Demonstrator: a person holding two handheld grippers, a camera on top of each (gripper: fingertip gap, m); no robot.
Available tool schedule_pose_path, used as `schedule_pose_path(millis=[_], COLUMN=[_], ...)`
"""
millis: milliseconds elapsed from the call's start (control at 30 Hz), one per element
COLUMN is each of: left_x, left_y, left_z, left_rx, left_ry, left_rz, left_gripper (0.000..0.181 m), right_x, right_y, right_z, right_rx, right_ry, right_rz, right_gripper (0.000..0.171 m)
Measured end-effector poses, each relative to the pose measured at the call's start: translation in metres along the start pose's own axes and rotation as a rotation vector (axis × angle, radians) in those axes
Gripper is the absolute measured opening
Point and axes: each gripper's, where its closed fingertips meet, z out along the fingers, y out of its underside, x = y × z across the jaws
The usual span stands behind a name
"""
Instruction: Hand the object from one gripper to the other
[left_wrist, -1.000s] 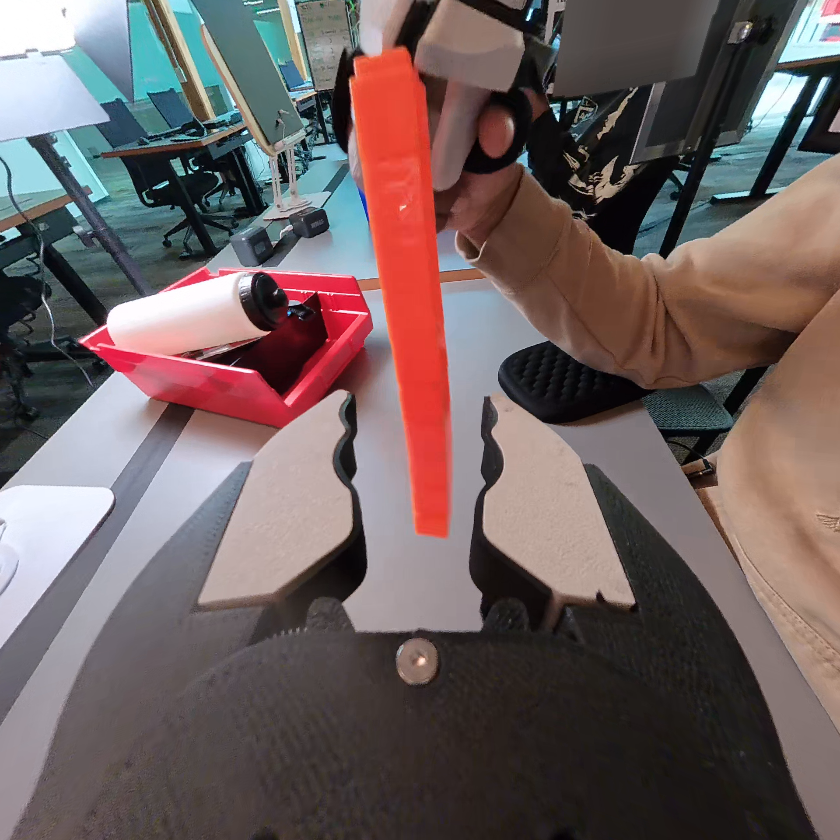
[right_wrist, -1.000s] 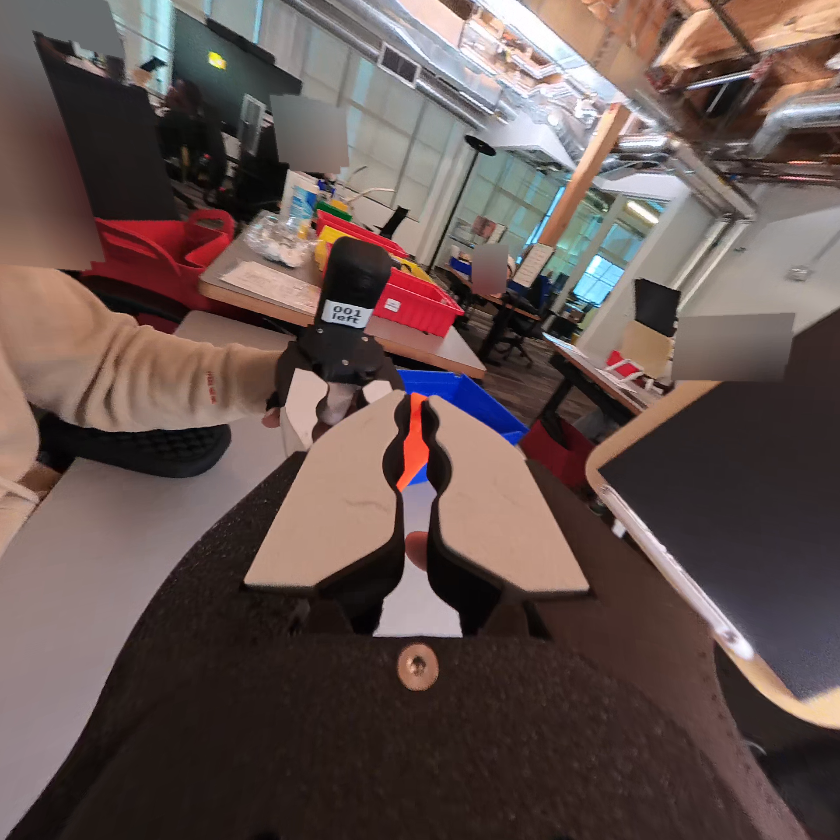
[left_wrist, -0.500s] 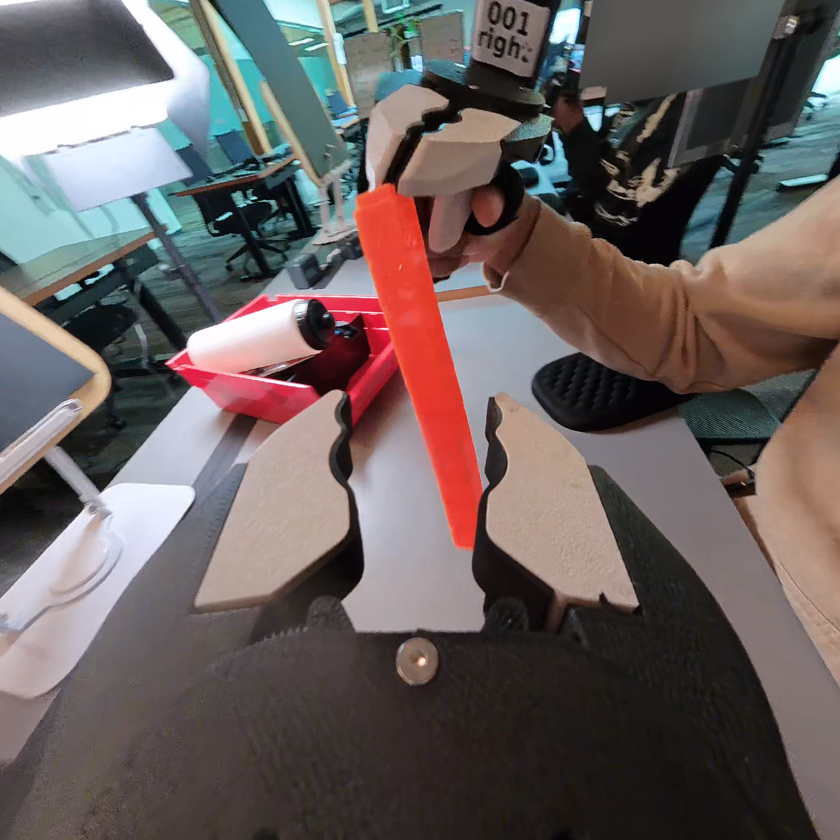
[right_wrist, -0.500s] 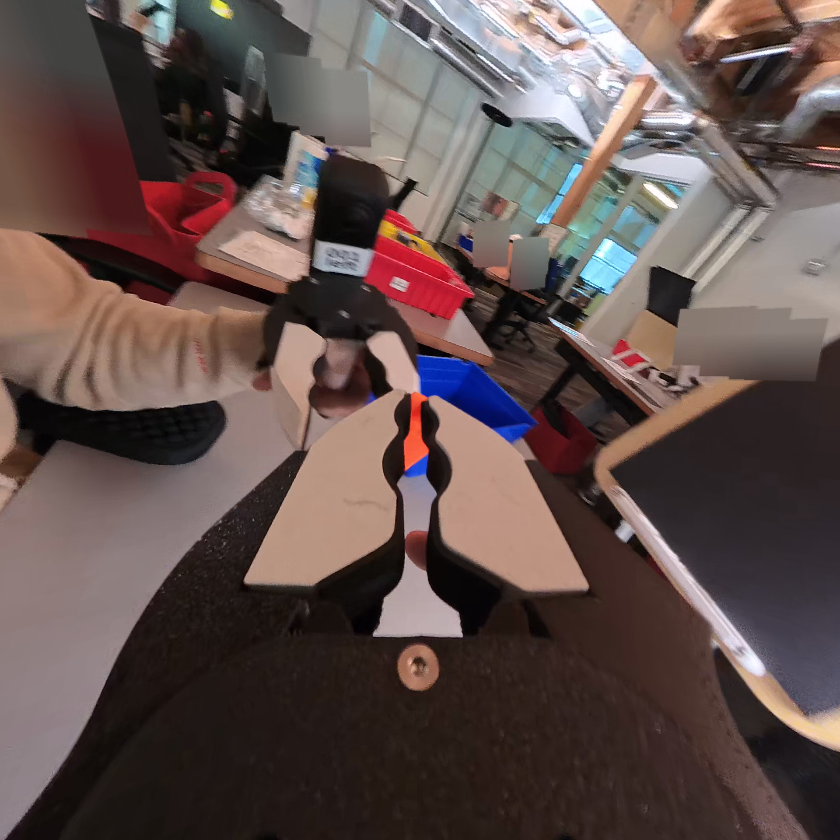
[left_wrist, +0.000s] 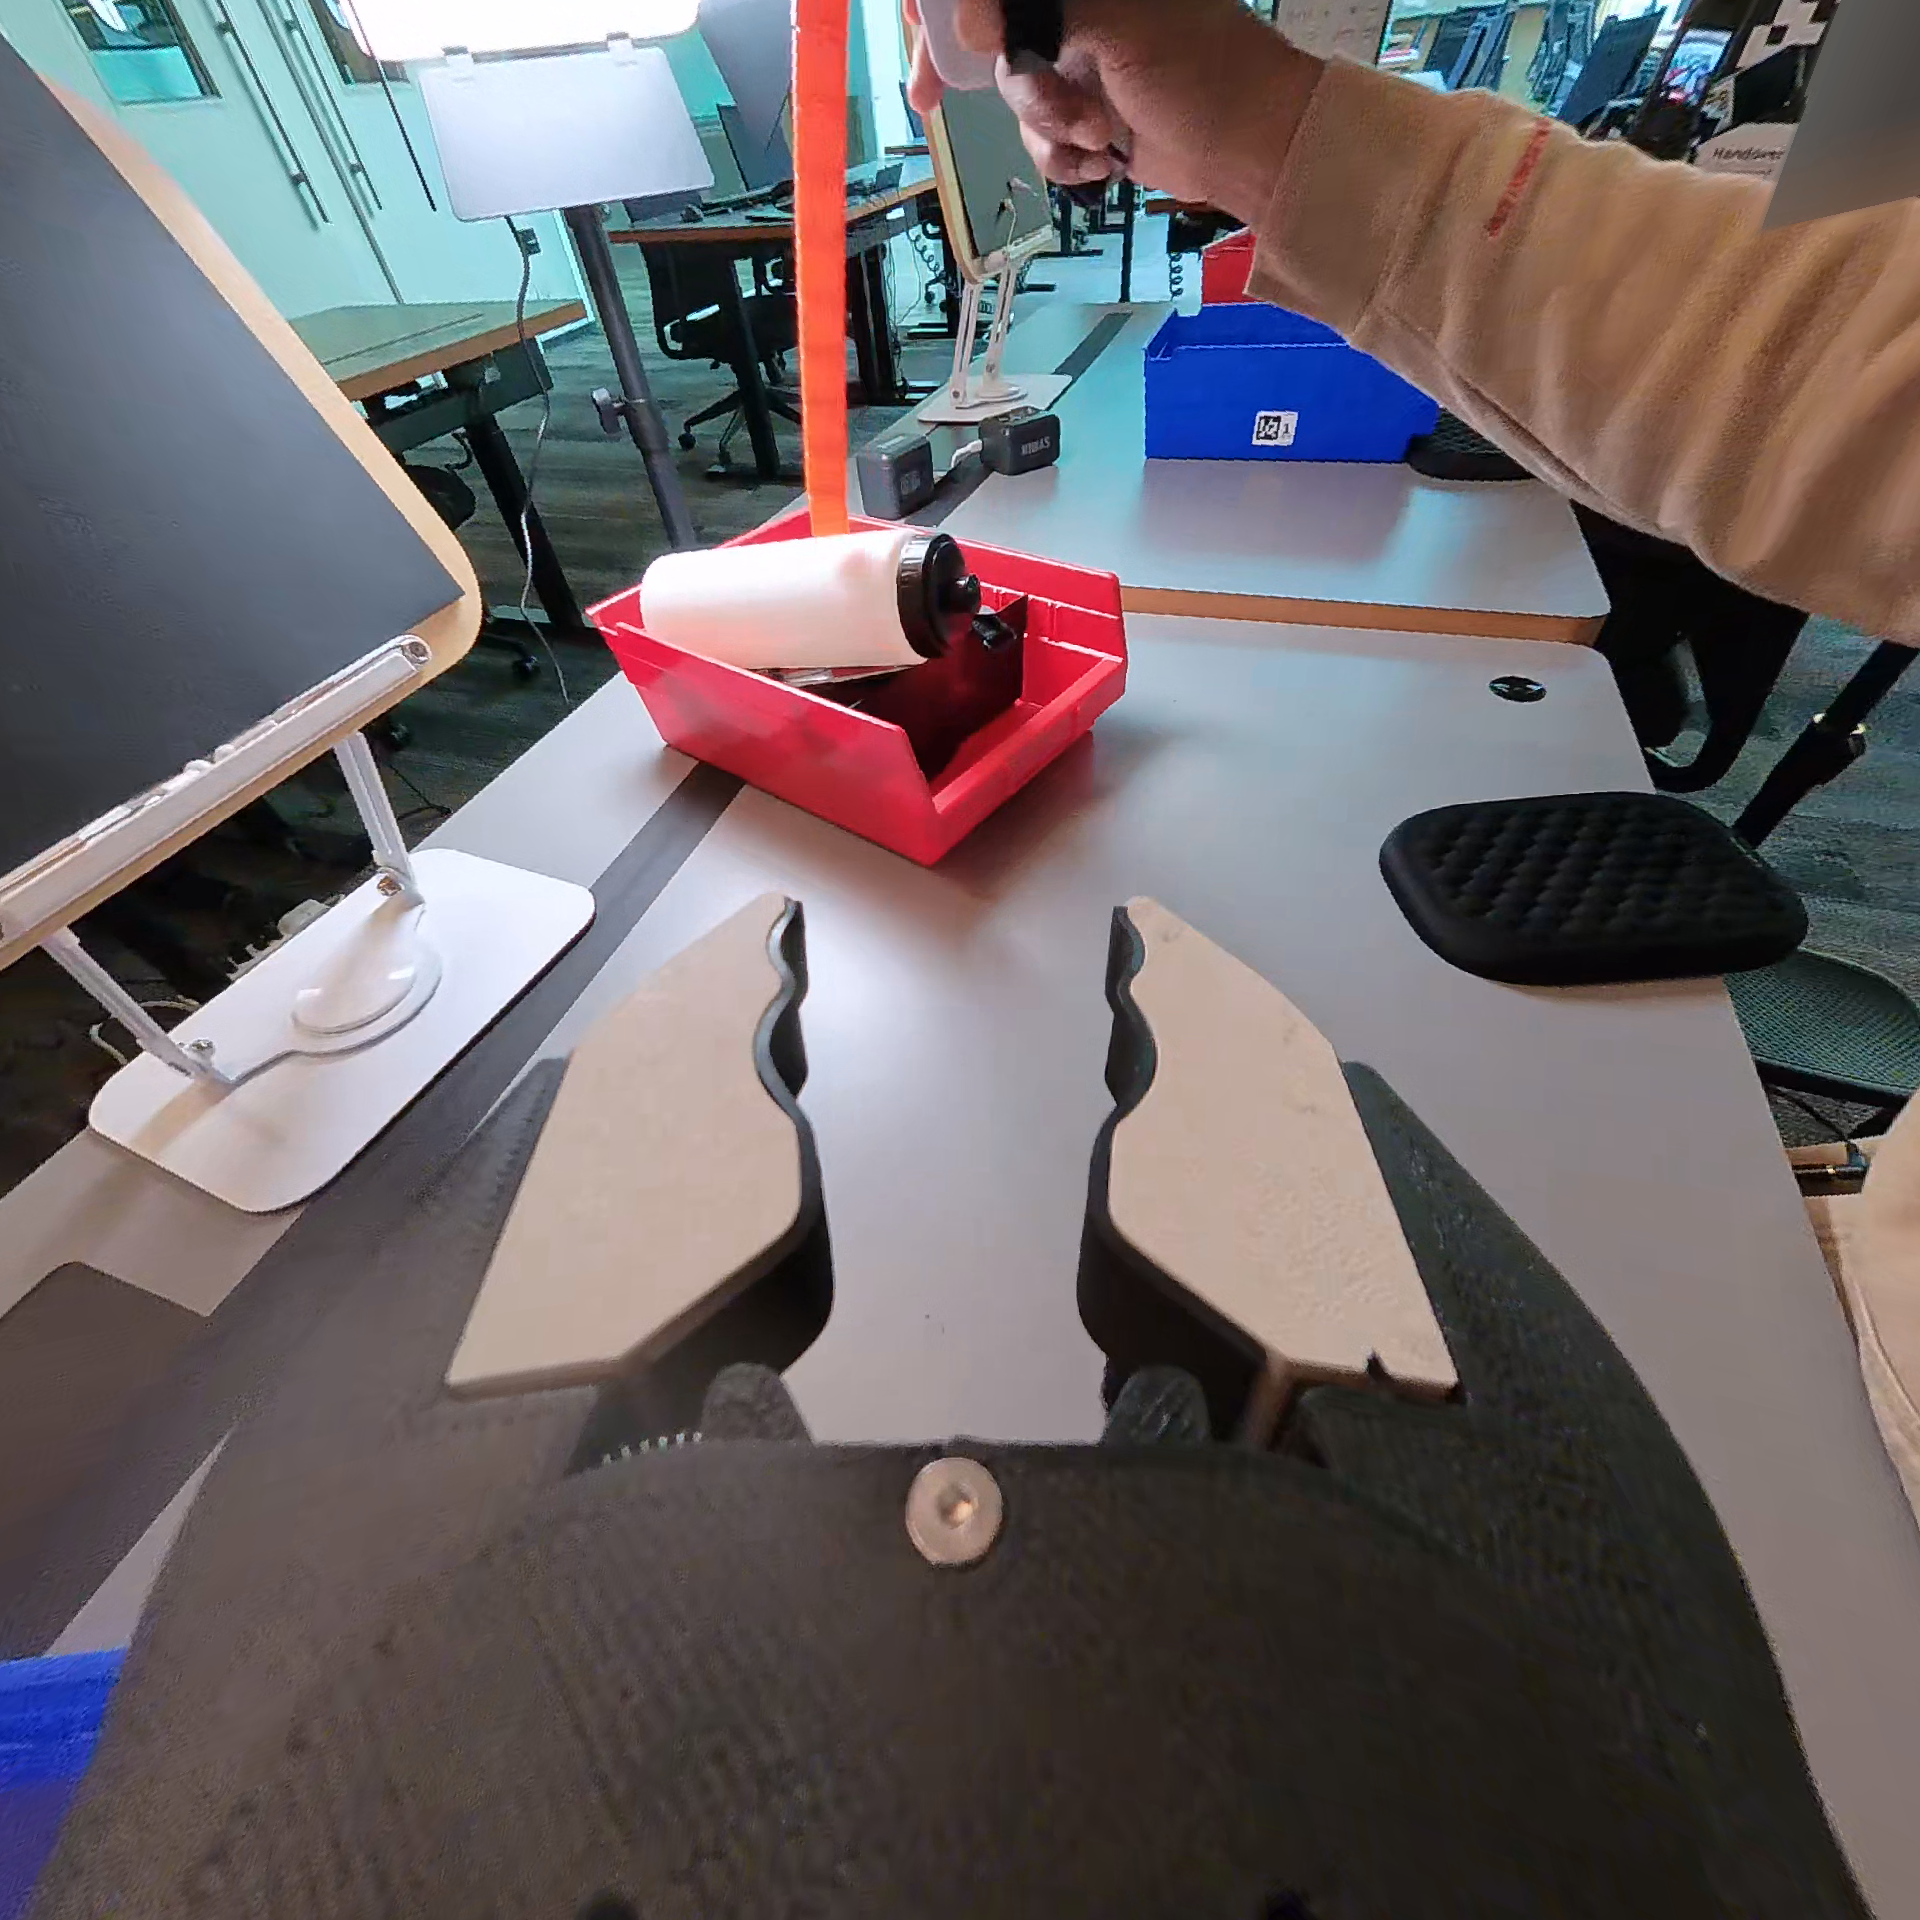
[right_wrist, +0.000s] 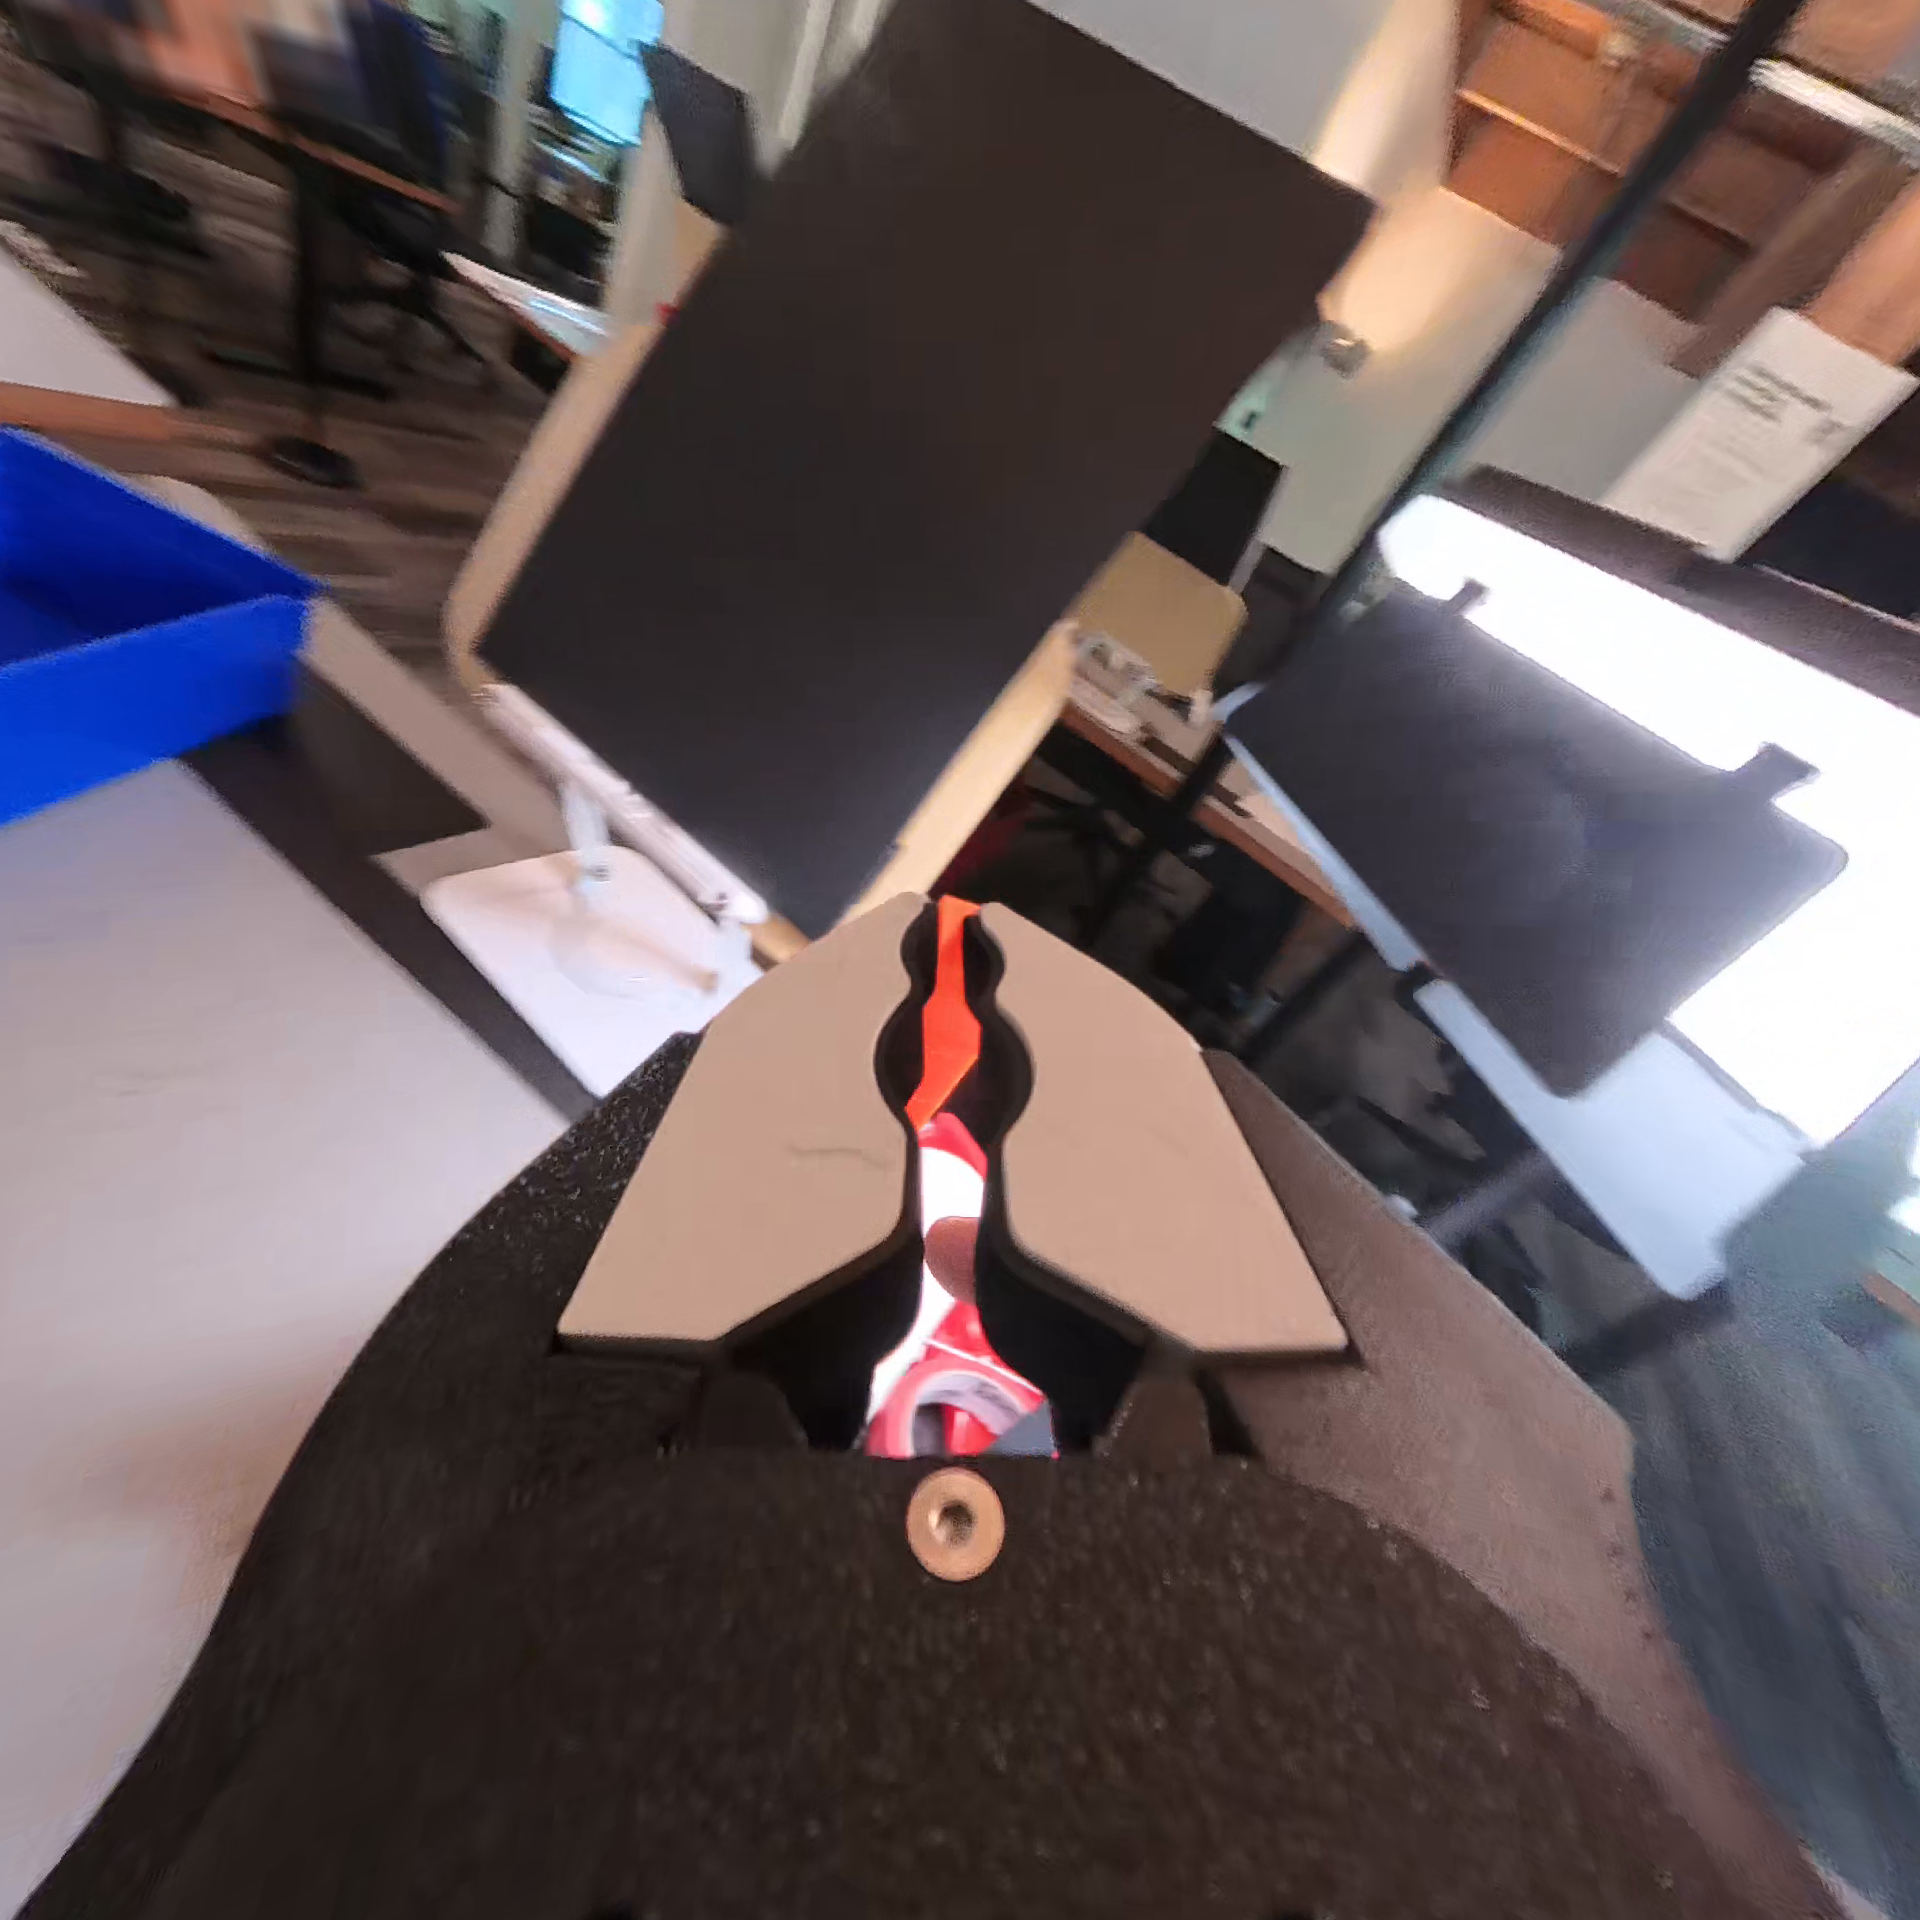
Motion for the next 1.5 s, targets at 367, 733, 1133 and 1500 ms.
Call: schedule_pose_path(millis=[367,733,1133,1500], left_x=[-0.004,-0.007,-0.071,-0.149], left_y=[0.003,0.006,0.105,0.247], left_z=[0.0,0.004,-0.081,-0.087], left_rx=[-0.003,-0.018,-0.474,-1.16], left_ry=[-0.006,-0.019,-0.301,-0.47], left_rz=[-0.008,-0.018,-0.01,0.41], left_gripper=[0.053,0.053,0.065,0.035], right_x=[0.043,-0.065,-0.139,-0.192], right_y=[0.146,0.211,0.209,0.297], right_z=[0.002,-0.033,-0.075,0.001], right_rx=[-0.06,-0.513,-0.589,-0.872], right_ry=[0.453,-0.105,-0.081,-0.416], right_rz=[0.135,0.472,0.003,-0.585], right_gripper=[0.004,0.0,0.038,0.029])
